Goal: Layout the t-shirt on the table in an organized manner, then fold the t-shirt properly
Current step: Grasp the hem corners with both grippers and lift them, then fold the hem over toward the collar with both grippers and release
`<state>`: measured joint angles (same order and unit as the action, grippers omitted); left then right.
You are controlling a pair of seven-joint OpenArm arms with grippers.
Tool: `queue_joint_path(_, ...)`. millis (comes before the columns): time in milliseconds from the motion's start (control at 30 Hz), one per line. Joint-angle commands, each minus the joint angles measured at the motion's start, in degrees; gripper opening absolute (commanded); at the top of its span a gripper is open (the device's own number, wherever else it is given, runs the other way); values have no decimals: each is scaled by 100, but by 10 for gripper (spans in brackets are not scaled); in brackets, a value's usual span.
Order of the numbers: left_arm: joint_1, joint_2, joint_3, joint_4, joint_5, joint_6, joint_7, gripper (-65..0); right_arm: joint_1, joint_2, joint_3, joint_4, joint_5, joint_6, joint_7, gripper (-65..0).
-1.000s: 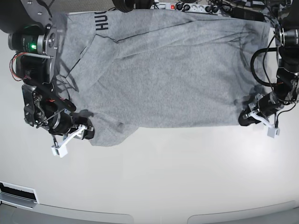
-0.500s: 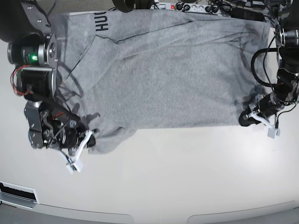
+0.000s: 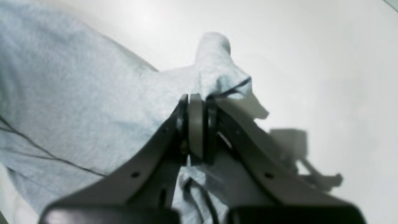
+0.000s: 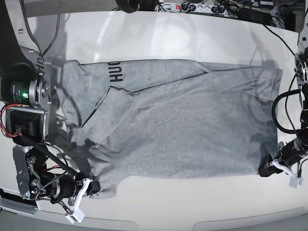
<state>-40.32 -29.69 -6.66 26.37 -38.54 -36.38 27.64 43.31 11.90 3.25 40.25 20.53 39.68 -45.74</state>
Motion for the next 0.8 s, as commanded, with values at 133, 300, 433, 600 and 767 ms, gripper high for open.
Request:
queue_joint_path(133,225,-85,-11,79,-138,-186,74,-650,28,52,15,125,435,32,-341,-650)
queue_joint_path(300,382,-157,-11,79,-645,-362,584,-650,-387,59,11,796,761,32,-1038,-650)
queue_joint_path(433,348,-177,-11,83,-1349,-362,1550,-650,-970,149,11,1921,1226,32,-1502,-650)
queue_joint_path(600,310,-260,-11,96,-2017,-362,2555,-650,-1751,450,11,3432,1615,32,-1755,-650)
queue_joint_path(767,133,-664,-11,105,-2566,-362,2883,-650,-2142,785,11,4140,1707,32,-1755,-650)
